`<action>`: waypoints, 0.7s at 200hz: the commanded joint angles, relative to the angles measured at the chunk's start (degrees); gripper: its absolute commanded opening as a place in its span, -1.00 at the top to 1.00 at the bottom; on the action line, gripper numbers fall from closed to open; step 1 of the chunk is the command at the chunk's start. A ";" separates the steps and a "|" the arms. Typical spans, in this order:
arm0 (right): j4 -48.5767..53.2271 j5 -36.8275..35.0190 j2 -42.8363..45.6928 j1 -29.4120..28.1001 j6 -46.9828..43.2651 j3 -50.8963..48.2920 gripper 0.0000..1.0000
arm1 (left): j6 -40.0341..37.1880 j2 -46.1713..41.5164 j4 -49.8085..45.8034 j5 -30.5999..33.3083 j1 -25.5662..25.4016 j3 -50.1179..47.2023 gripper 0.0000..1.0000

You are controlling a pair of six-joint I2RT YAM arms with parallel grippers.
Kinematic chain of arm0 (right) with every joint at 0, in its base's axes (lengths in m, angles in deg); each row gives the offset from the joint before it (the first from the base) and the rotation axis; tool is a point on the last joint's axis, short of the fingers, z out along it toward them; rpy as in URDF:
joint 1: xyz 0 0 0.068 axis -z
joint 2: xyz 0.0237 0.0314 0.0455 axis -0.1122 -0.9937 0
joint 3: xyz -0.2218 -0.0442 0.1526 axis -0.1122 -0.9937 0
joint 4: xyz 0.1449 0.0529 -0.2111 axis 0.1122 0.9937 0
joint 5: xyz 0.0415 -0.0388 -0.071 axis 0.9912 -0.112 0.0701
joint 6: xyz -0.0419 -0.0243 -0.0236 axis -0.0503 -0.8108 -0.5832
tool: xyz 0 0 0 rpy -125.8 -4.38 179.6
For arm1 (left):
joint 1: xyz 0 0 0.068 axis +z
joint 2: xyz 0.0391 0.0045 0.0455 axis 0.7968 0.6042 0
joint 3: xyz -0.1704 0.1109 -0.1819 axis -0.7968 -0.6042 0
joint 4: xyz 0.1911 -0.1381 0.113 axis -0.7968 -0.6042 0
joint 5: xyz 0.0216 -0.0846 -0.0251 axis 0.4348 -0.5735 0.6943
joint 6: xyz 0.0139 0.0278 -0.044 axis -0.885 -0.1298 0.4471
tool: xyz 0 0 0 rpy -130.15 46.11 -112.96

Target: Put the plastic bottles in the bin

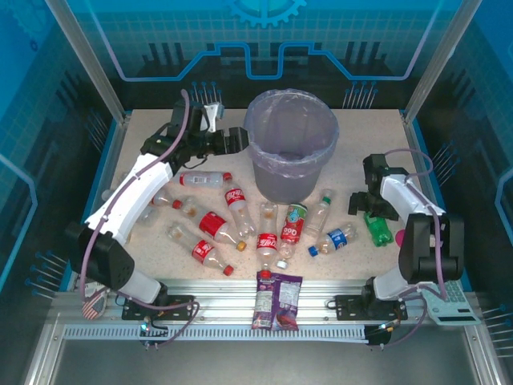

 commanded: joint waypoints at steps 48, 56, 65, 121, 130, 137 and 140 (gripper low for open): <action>-4.03 1.03 -5.77 1.21 0.58 1.12 -0.81 | -0.67 2.50 -2.08 -3.29 -0.99 2.03 -0.85; -4.71 1.24 -6.59 1.21 0.43 1.03 -0.78 | -0.80 2.54 -1.99 -3.38 -1.00 1.85 -0.85; -4.89 1.62 -7.48 1.21 0.23 1.27 -0.70 | -0.88 2.52 -1.78 -3.39 -1.01 1.69 -0.85; -4.22 2.15 -6.87 0.11 -0.11 3.02 -0.27 | -0.95 1.56 1.08 -3.68 -1.01 -0.83 -0.87; -3.97 2.18 -6.01 -0.06 -0.23 3.30 -0.20 | -0.89 1.40 1.17 -3.75 -0.98 -1.09 -0.87; -3.55 2.18 -5.17 -0.18 -0.25 3.57 -0.16 | -0.93 1.25 1.40 -3.81 -1.01 -1.35 -0.88; -3.49 2.25 -4.79 -0.24 -0.28 3.77 -0.14 | -0.90 1.13 1.57 -3.81 -1.01 -1.46 -0.88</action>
